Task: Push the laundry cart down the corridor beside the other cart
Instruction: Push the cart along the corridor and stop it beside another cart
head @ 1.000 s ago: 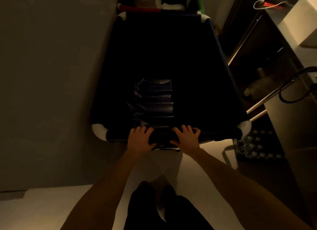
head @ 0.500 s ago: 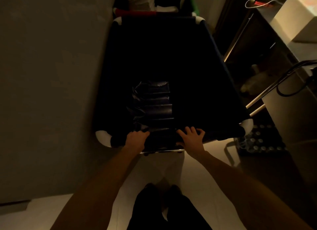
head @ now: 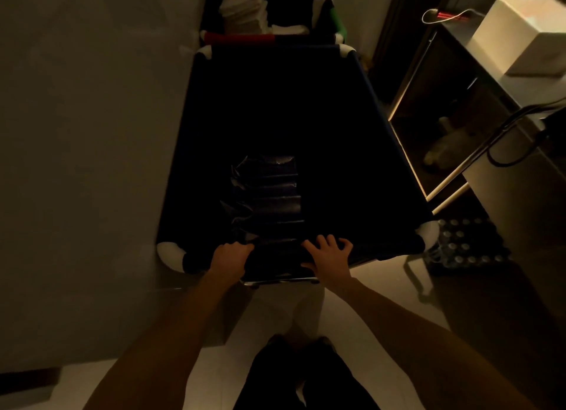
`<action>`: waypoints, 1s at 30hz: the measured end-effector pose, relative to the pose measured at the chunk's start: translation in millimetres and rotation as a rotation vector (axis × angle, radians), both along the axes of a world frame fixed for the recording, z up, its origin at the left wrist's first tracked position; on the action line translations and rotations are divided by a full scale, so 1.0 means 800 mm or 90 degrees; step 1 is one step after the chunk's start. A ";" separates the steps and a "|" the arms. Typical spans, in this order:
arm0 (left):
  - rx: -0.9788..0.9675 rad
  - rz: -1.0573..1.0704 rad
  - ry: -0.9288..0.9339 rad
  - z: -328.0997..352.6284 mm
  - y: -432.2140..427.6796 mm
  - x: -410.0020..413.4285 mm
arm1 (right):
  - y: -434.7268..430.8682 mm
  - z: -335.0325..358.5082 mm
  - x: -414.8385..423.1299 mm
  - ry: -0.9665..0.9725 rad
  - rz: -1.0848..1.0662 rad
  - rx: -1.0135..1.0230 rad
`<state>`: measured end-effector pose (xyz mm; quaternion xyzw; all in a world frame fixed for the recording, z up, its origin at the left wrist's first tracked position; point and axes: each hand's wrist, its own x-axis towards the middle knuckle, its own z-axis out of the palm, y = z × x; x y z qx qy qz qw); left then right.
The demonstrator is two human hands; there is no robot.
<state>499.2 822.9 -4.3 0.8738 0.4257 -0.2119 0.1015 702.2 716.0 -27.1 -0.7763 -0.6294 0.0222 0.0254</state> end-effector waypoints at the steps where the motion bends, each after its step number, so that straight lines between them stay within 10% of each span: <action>1: -0.004 0.000 -0.002 -0.001 0.000 -0.001 | 0.000 0.000 -0.001 -0.002 0.000 -0.002; 18: 0.044 0.009 -0.215 -0.004 -0.039 0.035 | -0.006 0.012 0.018 0.077 0.024 -0.027; 30: 0.090 -0.008 -0.142 0.001 -0.048 0.068 | 0.002 0.011 0.031 0.020 0.039 -0.119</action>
